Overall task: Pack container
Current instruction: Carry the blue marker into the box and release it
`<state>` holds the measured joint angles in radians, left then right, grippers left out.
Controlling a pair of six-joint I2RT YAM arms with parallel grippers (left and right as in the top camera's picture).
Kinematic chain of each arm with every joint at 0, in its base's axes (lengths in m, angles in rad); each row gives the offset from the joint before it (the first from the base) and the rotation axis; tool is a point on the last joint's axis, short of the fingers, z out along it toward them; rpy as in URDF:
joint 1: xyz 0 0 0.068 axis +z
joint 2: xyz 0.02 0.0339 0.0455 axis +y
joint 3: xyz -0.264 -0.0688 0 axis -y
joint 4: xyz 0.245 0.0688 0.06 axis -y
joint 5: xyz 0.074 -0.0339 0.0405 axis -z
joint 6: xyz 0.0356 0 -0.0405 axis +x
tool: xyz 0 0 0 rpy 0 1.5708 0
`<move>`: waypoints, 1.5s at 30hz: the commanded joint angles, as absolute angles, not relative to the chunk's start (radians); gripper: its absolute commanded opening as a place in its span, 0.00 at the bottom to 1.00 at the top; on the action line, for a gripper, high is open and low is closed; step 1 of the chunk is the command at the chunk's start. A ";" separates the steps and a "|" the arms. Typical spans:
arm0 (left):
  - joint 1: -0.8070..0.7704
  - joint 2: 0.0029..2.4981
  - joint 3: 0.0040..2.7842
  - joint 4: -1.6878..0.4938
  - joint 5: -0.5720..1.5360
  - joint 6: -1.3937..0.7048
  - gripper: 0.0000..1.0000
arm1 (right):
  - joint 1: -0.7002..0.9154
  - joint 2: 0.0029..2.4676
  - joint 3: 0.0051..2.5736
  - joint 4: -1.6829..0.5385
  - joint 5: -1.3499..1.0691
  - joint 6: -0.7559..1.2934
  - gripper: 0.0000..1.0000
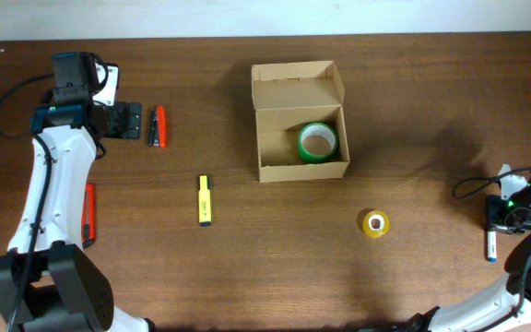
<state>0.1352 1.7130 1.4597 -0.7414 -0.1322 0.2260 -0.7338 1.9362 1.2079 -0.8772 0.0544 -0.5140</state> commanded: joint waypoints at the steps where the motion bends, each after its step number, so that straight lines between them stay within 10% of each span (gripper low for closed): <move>1: 0.139 1.722 1.478 -0.741 -0.136 0.241 1.00 | -0.747 1.989 1.230 -0.875 0.029 -0.454 0.04; 18: 0.139 1.723 1.478 -0.726 -0.136 0.241 0.99 | -0.657 1.987 1.858 -1.271 -0.181 -0.218 0.04; 30: 0.139 1.723 1.478 -0.726 -0.136 0.241 1.00 | -0.260 1.987 2.374 -1.423 -0.155 -0.088 0.04; 45: 0.139 1.723 1.478 -0.727 -0.136 0.241 1.00 | 0.140 2.036 2.420 -1.354 -0.060 -0.259 0.04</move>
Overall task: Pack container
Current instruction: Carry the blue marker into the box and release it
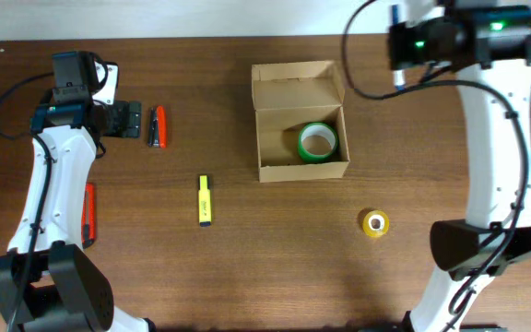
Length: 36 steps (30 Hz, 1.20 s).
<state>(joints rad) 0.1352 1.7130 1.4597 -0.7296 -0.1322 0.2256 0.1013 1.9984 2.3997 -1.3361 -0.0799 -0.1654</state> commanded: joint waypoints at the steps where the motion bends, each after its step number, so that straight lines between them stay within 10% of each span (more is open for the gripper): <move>1: 0.139 1.723 1.478 -0.727 -0.136 0.241 0.99 | 0.158 2.045 2.420 -1.372 -0.071 -0.302 0.04; 14: 0.139 1.723 1.478 -0.731 -0.136 0.241 1.00 | 0.337 2.151 2.411 -1.437 -0.097 -0.802 0.04; 36: 0.139 1.723 1.478 -0.757 -0.136 0.241 1.00 | 0.362 2.399 2.386 -1.571 -0.233 -0.926 0.03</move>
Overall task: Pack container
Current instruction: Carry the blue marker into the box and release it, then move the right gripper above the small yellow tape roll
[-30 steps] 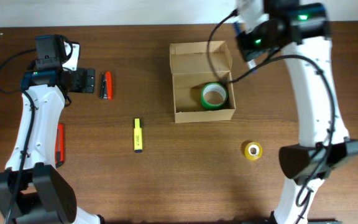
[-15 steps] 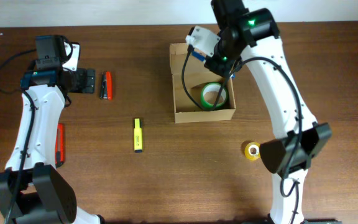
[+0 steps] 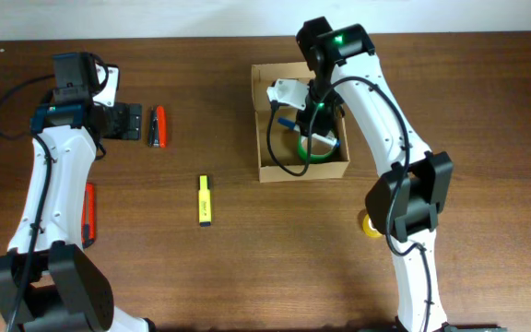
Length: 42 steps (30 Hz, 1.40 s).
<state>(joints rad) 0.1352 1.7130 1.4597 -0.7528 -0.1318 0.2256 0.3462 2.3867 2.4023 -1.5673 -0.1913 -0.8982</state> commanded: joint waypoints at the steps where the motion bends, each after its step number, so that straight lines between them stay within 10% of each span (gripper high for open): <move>1: 0.139 1.723 1.478 -0.758 -0.136 0.241 1.00 | 0.368 2.399 2.374 -1.571 -0.233 -0.929 0.04; 22: 0.139 1.723 1.478 -0.764 -0.136 0.241 0.99 | 0.406 2.400 2.206 -1.550 -0.231 -0.938 0.04; 26: 0.139 1.723 1.478 -0.764 -0.136 0.241 1.00 | 0.406 2.400 2.206 -1.544 -0.228 -0.926 0.55; 42: 0.139 1.722 1.478 -0.748 -0.136 0.241 1.00 | 0.395 2.198 2.233 -1.429 -0.085 -0.648 0.70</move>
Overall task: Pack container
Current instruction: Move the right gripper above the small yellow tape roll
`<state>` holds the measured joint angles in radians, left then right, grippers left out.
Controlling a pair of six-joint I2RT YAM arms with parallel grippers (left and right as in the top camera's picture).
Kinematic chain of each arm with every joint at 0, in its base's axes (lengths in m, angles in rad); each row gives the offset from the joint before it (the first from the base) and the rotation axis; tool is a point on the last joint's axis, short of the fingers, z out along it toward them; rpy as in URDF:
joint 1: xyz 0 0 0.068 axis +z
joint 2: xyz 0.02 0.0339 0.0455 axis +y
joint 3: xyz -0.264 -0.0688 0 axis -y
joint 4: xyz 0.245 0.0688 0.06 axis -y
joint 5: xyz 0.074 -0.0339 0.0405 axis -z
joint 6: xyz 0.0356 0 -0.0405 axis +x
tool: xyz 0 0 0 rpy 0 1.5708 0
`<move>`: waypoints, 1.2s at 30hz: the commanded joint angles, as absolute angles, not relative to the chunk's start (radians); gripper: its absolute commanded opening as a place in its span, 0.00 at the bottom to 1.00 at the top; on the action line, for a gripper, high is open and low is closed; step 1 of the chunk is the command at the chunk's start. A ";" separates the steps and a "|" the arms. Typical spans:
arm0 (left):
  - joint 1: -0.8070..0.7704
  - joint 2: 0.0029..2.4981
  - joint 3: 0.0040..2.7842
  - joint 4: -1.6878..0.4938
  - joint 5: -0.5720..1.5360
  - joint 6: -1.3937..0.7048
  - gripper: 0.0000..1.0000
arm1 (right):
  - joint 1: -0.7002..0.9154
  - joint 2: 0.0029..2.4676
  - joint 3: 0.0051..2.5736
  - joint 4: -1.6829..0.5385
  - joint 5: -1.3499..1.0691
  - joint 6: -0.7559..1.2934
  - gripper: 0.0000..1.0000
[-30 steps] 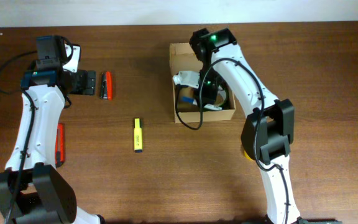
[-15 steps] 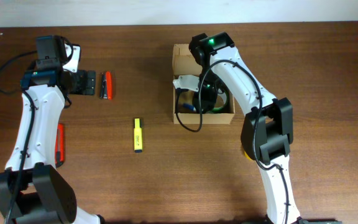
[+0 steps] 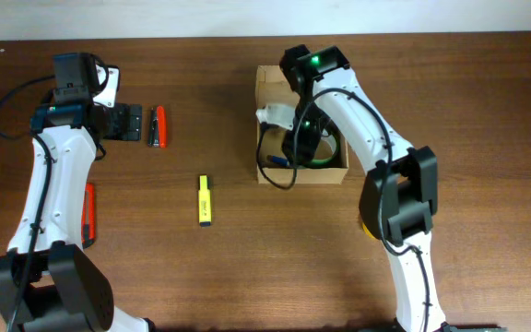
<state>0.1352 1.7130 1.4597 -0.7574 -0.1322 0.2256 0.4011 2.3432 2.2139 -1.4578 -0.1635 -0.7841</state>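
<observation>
The open cardboard box [image 3: 262, 171] stands at the table's middle back. My right gripper [image 3: 282, 159] is reached down into its left half, apparently shut on a white marker whose blue cap [image 3: 275, 162] shows at the fingers. A green tape roll [image 3: 332, 148] lies in the box's right half, partly hidden by the arm. On the table outside are a yellow highlighter [image 3: 205, 200], a yellow tape roll [image 3: 369, 224] half behind the right arm, and an orange-black tool [image 3: 159, 126]. My left gripper [image 3: 136, 123] stands open just left of that tool.
A red-black tool [image 3: 88, 214] lies at the left, by the left arm's link. The right arm [image 3: 367, 129] arches over the box's right side. The box flap [image 3: 270, 78] stands up at the back.
The right gripper has gone from the box's upper middle to lower and further left inside the box, the blue-capped marker with it. The left arm has not moved.
First the right gripper was at the far right edge by a white blue-capped marker on the table. Then the arm was high at the back right and the marker was gone from the table. Later it was over the box, now down inside it.
</observation>
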 commanded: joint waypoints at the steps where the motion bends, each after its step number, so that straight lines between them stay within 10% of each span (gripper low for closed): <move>1: 0.139 1.722 1.478 -0.745 -0.136 0.241 1.00 | 0.388 2.165 2.233 -1.400 -0.046 -0.593 0.70; 12: 0.139 1.722 1.478 -0.746 -0.136 0.241 1.00 | 0.241 1.830 2.172 -1.326 0.083 -0.292 0.61; 36: 0.139 1.722 1.478 -0.745 -0.135 0.241 1.00 | 0.057 1.200 1.045 -1.181 0.026 0.088 0.60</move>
<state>0.1352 1.7130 1.4601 -0.7479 -0.1322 0.2287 0.0647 1.2072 1.1133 -1.2140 0.0540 0.0288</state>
